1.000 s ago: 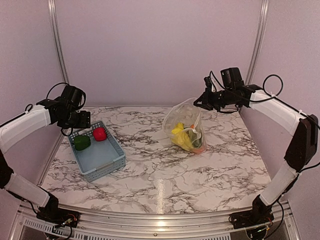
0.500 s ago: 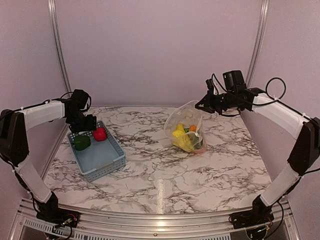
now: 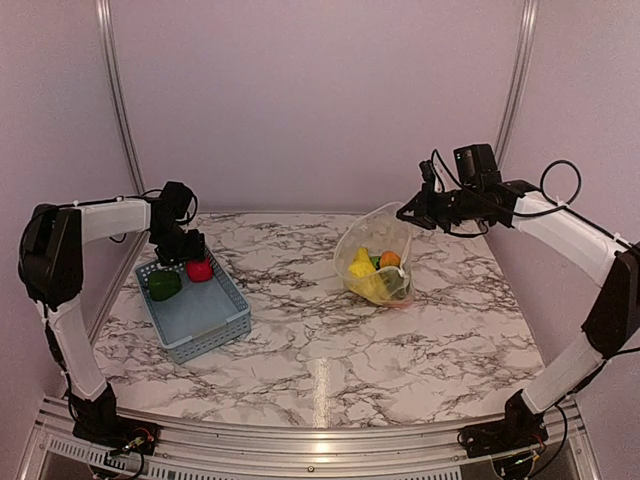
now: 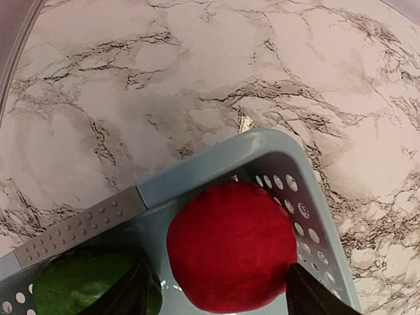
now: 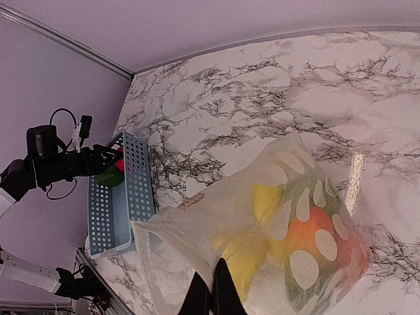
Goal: Place the food in the zip-top bag and seal the zipper
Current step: Pick up the fake fruit from the bin, then place the fake fruit in the zipper food storage bag.
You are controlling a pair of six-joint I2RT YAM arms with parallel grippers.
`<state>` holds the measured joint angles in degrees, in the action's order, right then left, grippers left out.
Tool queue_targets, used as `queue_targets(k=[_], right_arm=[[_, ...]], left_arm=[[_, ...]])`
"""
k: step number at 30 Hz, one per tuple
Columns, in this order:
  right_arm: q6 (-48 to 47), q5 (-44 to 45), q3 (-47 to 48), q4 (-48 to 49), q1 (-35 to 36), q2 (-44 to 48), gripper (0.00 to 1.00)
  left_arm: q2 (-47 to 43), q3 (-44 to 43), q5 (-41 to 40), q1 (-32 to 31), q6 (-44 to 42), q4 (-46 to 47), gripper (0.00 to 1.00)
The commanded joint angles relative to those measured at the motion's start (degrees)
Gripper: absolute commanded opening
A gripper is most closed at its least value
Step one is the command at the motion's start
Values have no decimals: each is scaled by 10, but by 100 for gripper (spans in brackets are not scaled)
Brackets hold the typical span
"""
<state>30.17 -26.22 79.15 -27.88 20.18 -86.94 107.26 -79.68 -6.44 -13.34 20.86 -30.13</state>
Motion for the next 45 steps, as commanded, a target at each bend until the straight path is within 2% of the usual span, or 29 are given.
queue_targets(k=[1,11,15,18,27,31,36,45], right_arm=[[7,10,-1,12,-8,17,0],[14,7,5,16,-8,8,0],[16,5,7,18,-8,5,0],[16,5,7,18,-8,5,0],[17,3,3,23,-8,2,0],[21,-7,1,31,-7,-5,0],[27,-17,6,41,1,-19,0],[29,-18,54,39,44,-62,0]], left_arm=[[27,-13,2,1,2,2,74],[48,-18,14,1,-3,10,74],[37,-14,18,1,-1,1,63],[9,-7,16,0,3,-7,59],[-116,7,39,-10,24,-37,56],[-158,3,54,-35,39,-31,54],[-169,-28,49,-99,43,-23,54],[-192,-10,165,-198,43,164,53]])
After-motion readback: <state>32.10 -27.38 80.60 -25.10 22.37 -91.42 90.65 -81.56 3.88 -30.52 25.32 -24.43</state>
